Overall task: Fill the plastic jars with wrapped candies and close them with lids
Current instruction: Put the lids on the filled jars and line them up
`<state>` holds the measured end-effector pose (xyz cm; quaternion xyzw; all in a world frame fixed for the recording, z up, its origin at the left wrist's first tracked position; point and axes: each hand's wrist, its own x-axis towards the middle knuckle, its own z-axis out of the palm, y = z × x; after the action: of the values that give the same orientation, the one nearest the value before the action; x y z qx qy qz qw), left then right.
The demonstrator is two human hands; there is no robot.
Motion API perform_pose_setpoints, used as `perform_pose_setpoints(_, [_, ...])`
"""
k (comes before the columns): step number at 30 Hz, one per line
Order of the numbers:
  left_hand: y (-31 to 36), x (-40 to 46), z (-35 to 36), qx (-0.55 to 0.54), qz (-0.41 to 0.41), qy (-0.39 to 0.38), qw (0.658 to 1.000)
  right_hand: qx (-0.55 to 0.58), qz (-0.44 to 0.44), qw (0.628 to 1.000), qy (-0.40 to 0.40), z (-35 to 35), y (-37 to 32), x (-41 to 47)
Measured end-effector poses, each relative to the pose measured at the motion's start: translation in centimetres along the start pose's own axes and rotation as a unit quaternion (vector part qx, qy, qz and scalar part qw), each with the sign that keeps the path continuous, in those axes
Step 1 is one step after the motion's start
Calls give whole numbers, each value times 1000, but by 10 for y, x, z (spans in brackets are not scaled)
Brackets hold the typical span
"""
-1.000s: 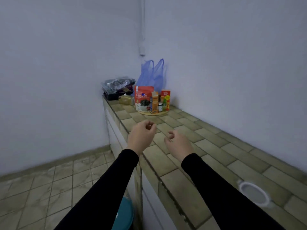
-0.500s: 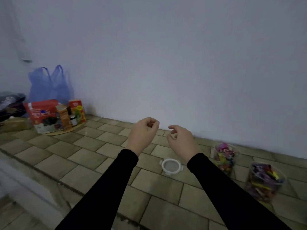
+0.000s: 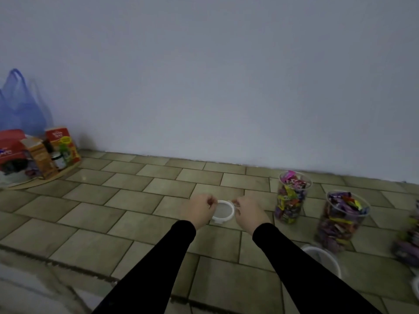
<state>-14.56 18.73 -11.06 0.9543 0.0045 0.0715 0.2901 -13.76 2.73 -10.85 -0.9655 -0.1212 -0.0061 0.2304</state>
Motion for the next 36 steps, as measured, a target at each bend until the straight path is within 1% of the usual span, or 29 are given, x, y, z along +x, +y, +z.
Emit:
perform_pose_setpoints(2, [-14,6,11,71,5,-30,997,-40,-8,999,-9,15,4,7])
perform_pose_setpoints(5, [-30,16,26,184,32,-77,979,-108,-44,993,-37,32,11,14])
perform_pose_setpoints(8, [-40,24,36,213,39,-122,969,-164,-69,983,-53,44,20,16])
perform_pose_setpoints(10, [-44,28,38,227,44,-119,966,-166,-63,983,-45,49,26,17])
perform_pose_setpoints(12, [-48,31,41,229,53,-106,966,-146,-59,987,-35,52,31,17])
perform_pose_setpoints(15, [-53,30,44,226,72,-74,969,-151,-57,987,-15,54,32,18])
perform_pose_setpoints(20, [-56,21,45,195,117,-28,973,-135,-62,989,17,52,31,13])
perform_pose_setpoints(22, [-54,18,43,173,143,-12,974,-101,-52,993,35,50,33,11])
perform_pose_setpoints(24, [-52,16,41,138,172,-2,976,-44,-41,996,66,48,37,8])
perform_pose_setpoints(26, [-45,15,40,105,184,3,977,51,-9,990,130,45,42,3])
perform_pose_setpoints(27, [-41,15,39,99,181,8,978,112,31,978,174,42,42,1])
perform_pose_setpoints(28, [-36,16,39,93,168,12,981,173,83,955,226,38,43,-2])
perform_pose_setpoints(30, [-24,17,39,64,130,23,989,265,191,884,334,29,44,-5])
perform_pose_setpoints(31, [-17,17,39,48,120,31,991,289,229,849,378,24,46,-6])
perform_pose_setpoints(32, [-11,18,40,33,115,41,992,301,257,824,406,21,48,-6])
perform_pose_setpoints(33, [-5,18,41,17,112,46,992,304,277,809,420,16,51,-6])
perform_pose_setpoints(34, [0,18,41,3,108,49,993,306,291,803,421,13,54,-5])
perform_pose_setpoints(36, [9,18,42,-17,98,46,994,310,296,806,408,5,61,0])
